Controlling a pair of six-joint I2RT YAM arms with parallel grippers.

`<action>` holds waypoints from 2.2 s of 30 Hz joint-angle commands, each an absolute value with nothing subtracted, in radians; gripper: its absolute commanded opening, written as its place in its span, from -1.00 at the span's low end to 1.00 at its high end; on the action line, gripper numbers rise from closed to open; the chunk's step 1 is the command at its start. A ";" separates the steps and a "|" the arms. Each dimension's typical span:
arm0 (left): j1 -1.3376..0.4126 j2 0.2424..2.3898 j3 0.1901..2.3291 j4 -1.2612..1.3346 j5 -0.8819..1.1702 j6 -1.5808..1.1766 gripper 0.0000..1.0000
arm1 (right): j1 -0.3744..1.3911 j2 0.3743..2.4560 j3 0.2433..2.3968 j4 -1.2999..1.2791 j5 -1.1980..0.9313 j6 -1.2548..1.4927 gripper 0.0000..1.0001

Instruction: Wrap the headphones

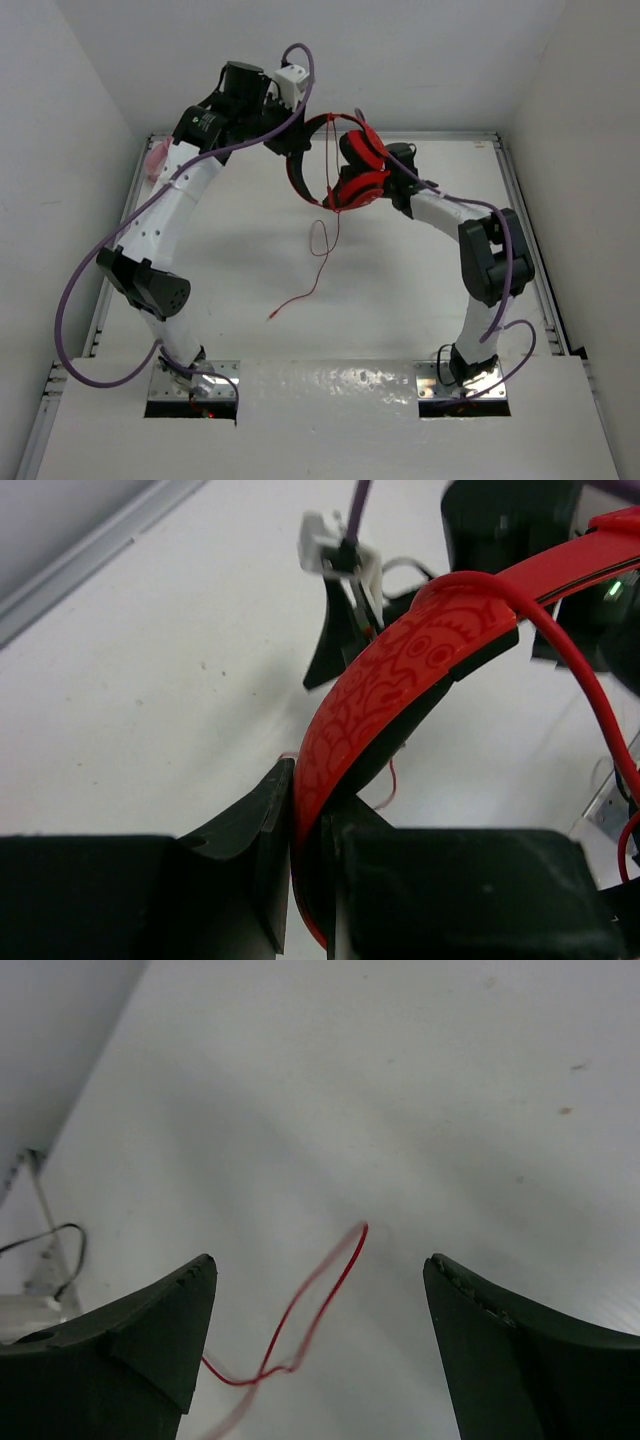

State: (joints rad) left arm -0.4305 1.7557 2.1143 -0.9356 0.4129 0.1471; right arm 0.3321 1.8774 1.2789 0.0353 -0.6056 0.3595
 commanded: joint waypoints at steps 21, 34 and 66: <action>-0.410 1.792 2.278 -0.815 0.104 0.008 -1.00 | 0.426 1.677 0.859 0.339 -0.407 0.199 0.52; -0.391 1.801 2.313 -0.821 -0.061 -0.086 -1.00 | 0.563 1.632 0.713 1.004 -0.062 0.614 0.59; -0.315 1.850 2.365 -0.785 -0.038 -0.199 -1.00 | 0.634 2.185 1.060 1.293 -0.046 1.069 -1.00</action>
